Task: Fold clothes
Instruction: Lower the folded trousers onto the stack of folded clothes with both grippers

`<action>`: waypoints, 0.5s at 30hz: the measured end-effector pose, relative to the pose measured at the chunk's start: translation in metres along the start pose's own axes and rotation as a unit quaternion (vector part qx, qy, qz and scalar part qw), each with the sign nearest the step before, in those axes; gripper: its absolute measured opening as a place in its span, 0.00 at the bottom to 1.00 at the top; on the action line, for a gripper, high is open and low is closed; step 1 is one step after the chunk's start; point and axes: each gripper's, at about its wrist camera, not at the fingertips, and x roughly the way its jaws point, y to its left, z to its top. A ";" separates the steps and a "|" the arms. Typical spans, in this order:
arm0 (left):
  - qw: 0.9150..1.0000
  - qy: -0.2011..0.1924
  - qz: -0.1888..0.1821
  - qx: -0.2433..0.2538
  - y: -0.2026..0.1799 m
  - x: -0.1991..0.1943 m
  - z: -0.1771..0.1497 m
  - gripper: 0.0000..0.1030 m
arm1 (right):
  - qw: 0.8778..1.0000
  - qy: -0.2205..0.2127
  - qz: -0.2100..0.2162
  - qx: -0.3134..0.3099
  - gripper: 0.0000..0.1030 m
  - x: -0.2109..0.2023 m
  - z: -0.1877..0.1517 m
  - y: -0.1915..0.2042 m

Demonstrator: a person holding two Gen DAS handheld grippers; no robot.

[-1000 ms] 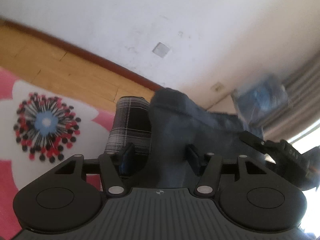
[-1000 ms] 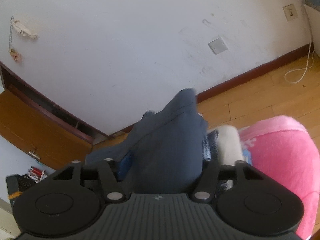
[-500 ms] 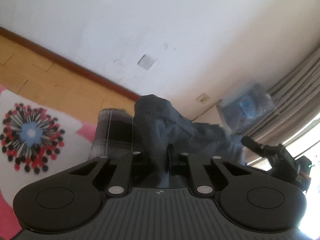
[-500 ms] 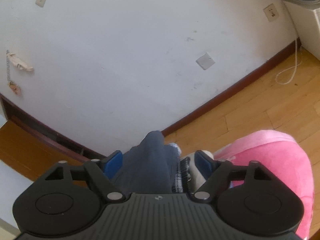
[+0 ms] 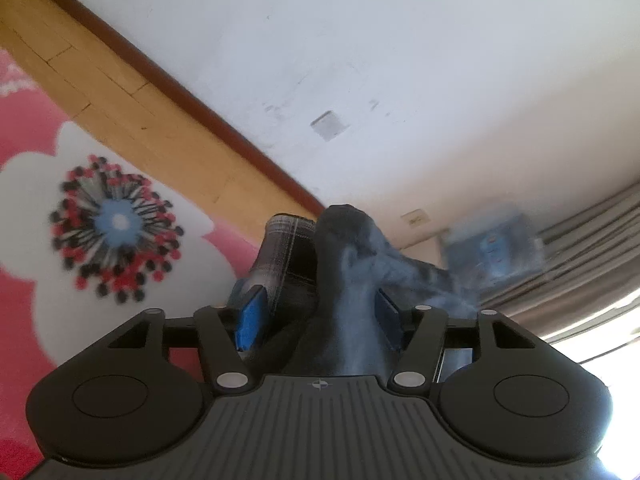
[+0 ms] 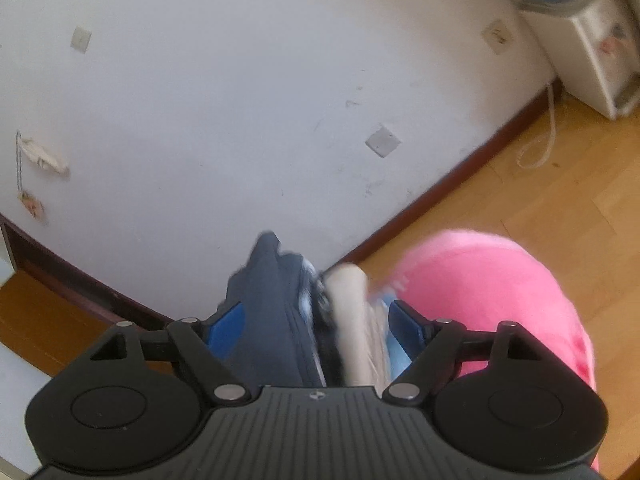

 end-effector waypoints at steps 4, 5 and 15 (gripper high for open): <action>0.999 0.019 -0.029 -0.007 0.023 -0.045 -0.024 0.64 | 1.000 0.023 0.002 0.017 0.81 -0.024 -0.026 -0.015; 0.999 0.030 -0.030 -0.015 0.030 -0.050 -0.035 0.68 | 0.999 0.032 -0.002 0.016 0.81 -0.028 -0.033 -0.014; 0.994 0.067 -0.047 -0.073 0.069 -0.046 -0.106 0.73 | 0.994 0.104 0.003 0.020 0.81 -0.001 -0.065 -0.008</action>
